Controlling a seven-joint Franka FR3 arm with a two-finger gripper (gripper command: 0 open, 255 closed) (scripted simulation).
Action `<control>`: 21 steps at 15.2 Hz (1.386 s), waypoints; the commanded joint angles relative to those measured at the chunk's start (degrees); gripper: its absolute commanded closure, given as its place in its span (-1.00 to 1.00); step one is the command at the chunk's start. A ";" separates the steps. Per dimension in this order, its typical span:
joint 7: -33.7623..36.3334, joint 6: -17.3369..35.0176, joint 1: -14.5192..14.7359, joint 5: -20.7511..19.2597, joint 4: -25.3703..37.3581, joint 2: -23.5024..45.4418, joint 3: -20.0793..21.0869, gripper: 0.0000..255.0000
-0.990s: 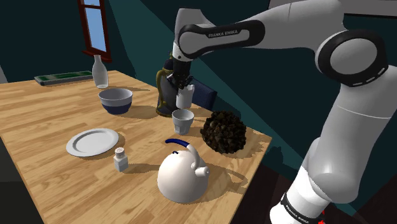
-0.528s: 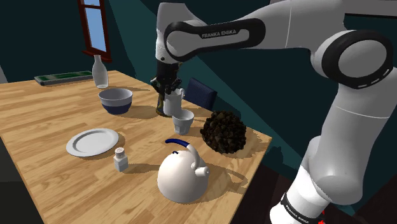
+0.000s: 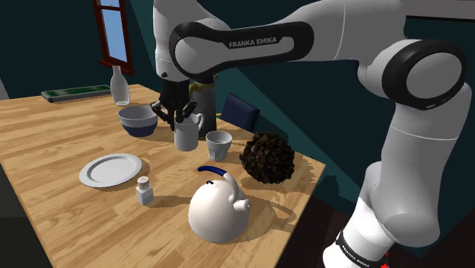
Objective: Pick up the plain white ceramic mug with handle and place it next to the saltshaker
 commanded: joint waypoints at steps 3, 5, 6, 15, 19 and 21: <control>4.96 -2.60 3.39 -1.55 5.51 3.89 1.80 1.00; 7.34 -4.03 5.26 -2.39 8.62 6.09 2.57 1.00; 8.49 -4.81 6.23 -2.84 10.34 7.30 2.93 1.00; 16.43 -11.26 14.88 -6.61 26.78 19.27 4.60 1.00; 17.10 -7.93 14.41 -6.62 22.81 18.71 4.59 1.00; 17.43 -6.35 14.21 -6.67 21.04 18.56 4.57 1.00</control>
